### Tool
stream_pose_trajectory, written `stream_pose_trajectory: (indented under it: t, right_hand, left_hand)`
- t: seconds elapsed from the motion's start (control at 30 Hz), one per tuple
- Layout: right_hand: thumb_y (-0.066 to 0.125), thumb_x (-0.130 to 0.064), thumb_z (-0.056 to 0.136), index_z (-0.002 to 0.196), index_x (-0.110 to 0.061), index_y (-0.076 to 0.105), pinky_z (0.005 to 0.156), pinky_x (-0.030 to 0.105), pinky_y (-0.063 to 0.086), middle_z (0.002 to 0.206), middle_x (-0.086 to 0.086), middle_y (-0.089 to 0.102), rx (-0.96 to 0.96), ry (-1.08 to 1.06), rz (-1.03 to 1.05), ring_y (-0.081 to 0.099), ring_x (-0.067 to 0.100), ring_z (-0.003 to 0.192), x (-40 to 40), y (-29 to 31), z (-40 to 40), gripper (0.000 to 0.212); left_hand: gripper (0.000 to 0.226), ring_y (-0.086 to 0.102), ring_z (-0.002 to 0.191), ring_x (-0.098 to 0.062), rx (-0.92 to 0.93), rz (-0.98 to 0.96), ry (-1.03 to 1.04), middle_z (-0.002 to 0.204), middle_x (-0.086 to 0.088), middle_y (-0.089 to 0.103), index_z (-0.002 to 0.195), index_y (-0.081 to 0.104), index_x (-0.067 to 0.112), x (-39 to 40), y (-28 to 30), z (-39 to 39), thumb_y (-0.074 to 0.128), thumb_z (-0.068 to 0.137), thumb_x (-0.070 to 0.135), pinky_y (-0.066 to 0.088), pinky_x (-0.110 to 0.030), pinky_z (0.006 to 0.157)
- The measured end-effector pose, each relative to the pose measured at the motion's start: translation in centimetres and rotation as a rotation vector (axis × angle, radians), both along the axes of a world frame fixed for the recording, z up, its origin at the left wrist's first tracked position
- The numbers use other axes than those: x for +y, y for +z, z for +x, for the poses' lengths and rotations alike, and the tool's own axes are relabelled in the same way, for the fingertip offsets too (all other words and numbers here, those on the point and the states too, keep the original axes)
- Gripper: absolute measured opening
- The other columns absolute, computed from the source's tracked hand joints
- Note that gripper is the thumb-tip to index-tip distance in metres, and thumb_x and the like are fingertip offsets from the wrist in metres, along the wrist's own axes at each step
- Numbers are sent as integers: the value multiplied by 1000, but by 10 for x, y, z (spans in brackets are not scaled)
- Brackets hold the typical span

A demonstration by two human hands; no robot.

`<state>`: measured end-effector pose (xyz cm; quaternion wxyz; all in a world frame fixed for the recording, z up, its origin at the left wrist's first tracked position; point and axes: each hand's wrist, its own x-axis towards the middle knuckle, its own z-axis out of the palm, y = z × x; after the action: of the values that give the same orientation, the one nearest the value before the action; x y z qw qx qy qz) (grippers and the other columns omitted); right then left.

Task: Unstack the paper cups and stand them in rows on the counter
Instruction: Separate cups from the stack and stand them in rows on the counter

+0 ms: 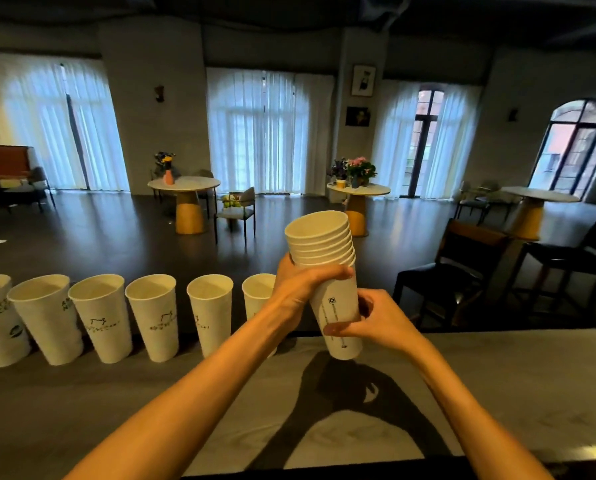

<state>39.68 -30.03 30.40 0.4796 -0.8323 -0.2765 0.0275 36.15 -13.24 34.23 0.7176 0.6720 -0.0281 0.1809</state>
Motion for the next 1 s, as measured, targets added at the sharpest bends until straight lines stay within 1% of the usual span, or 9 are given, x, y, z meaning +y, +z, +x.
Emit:
stream_pose_trajectory:
  t: [0.17,0.27,0.33,0.43,0.53,0.67,0.8,0.9,1.0]
  right_hand:
    - [90,-46,59,127,-33,55,85,21,51,114,-19,63,-82,-172,42,60,0,104,21,-29,11,78]
    - [88,-42,63,134,-31,49,95,36,51,127,-8,61,41,-243,-5,57,13,118,30,-66,25,83]
    - [87,-34,67,140,-27,43,97,44,53,135,0,57,144,-267,-28,54,23,126,34,-89,38,86]
    - [88,-38,63,141,-27,41,90,48,57,133,0,57,239,-289,6,54,25,125,47,-109,51,91]
    - [90,-57,44,132,-37,48,96,53,52,124,-9,61,294,-295,140,57,20,120,64,-118,59,99]
    - [91,-47,53,133,-36,47,101,54,48,128,-6,60,290,-309,146,55,22,123,80,-123,71,92]
    - [90,-56,45,133,-37,47,101,55,47,132,-7,59,299,-347,146,54,23,125,85,-126,76,99]
    - [85,-71,34,131,-39,46,99,53,49,128,-9,60,276,-307,153,56,19,121,76,-124,72,109]
    - [89,-63,45,128,-44,47,97,48,52,121,-14,63,266,-219,135,60,9,114,53,-120,64,95]
  left_hand:
    - [73,65,102,-12,-39,-96,171,114,-1,69,125,56,18,3,5,10,93,61,14,56,-34,86]
    - [91,66,105,-16,-107,-175,170,115,-2,69,127,57,18,17,29,18,95,44,33,56,-40,89]
    - [82,67,104,-17,-147,-223,165,108,2,71,116,64,23,29,46,20,90,41,40,56,-47,93]
    - [56,66,100,-18,-238,-248,136,100,2,70,107,65,27,49,57,27,89,56,28,53,-54,98]
    - [84,64,106,-20,-236,-240,107,112,-5,66,130,56,18,64,55,32,86,54,37,54,-53,98]
    - [109,66,107,-20,-217,-218,100,117,-7,67,137,52,16,71,47,34,93,42,46,55,-51,97]
    - [89,67,107,-20,-208,-195,96,116,-7,68,134,53,19,68,40,31,85,53,39,55,-52,97]
    - [64,67,105,-18,-204,-208,74,110,-2,69,119,58,28,58,41,26,85,61,25,54,-52,97]
    - [57,68,102,-14,-198,-202,29,107,2,71,114,59,30,39,42,24,82,62,21,56,-47,95]
